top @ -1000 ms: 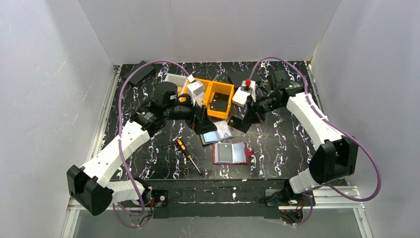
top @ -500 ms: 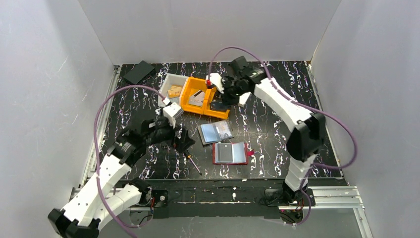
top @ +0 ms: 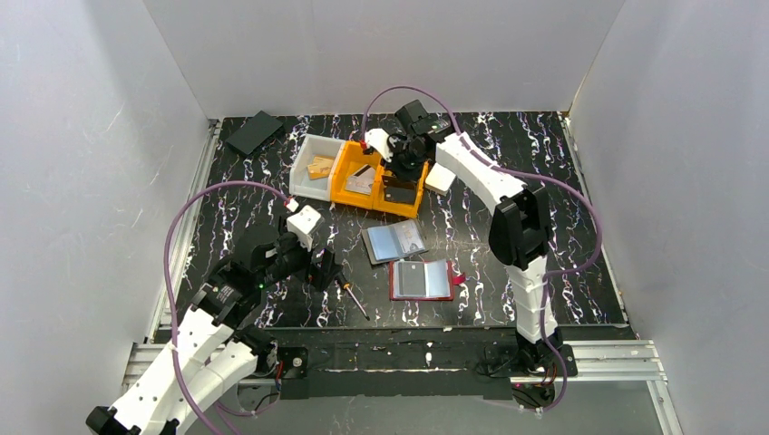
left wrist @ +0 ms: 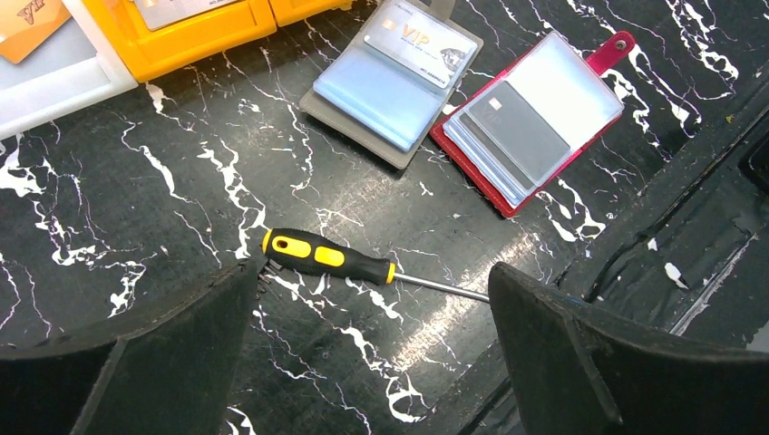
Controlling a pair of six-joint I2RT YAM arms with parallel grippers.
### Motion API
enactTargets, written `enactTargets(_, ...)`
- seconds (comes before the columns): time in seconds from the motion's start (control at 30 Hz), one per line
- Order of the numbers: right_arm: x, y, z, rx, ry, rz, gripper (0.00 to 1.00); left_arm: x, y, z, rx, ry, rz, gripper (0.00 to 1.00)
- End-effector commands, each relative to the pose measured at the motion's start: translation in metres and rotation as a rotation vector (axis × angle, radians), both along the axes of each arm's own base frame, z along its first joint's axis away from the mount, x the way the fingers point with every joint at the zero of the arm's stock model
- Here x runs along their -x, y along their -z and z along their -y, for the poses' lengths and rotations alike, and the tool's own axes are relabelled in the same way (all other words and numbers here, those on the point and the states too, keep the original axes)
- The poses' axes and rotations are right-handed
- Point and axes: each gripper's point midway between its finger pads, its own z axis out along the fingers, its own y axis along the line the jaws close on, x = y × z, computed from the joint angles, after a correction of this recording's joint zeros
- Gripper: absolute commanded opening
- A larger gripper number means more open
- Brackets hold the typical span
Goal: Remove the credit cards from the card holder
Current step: Place the credit card in the storage box.
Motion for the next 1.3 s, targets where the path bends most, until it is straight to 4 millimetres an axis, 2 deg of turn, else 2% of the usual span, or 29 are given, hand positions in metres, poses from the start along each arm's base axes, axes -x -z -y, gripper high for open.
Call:
enactTargets(0.0, -0.007, -0.005, -0.001, -0.001, 0.024, 0.012, 0.01, -0.003, -0.009, -0.004, -0.004, -0.011, 0.042, 0.98)
enactTargets(0.53, -0.011, 0.058, -0.009, 0.023, 0.055, -0.123, 0.01, -0.003, -0.010, -0.007, -0.009, -0.021, 0.054, 0.98)
enactTargets(0.73, -0.018, 0.078, -0.003, 0.031, 0.100, -0.163, 0.01, -0.003, -0.010, -0.008, -0.012, -0.023, 0.055, 0.98)
enactTargets(1.0, -0.048, 0.082, 0.014, 0.046, 0.185, -0.117, 0.01, -0.004, -0.008, -0.007, -0.018, -0.022, 0.047, 0.98)
enactTargets(1.2, -0.061, 0.079, 0.015, 0.044, 0.190, -0.084, 0.02, -0.005, -0.007, -0.007, -0.023, -0.022, 0.042, 0.98)
enactTargets(1.27, -0.065, 0.078, 0.016, 0.047, 0.195, -0.071, 0.06, -0.005, -0.006, -0.007, -0.024, -0.022, 0.040, 0.98)
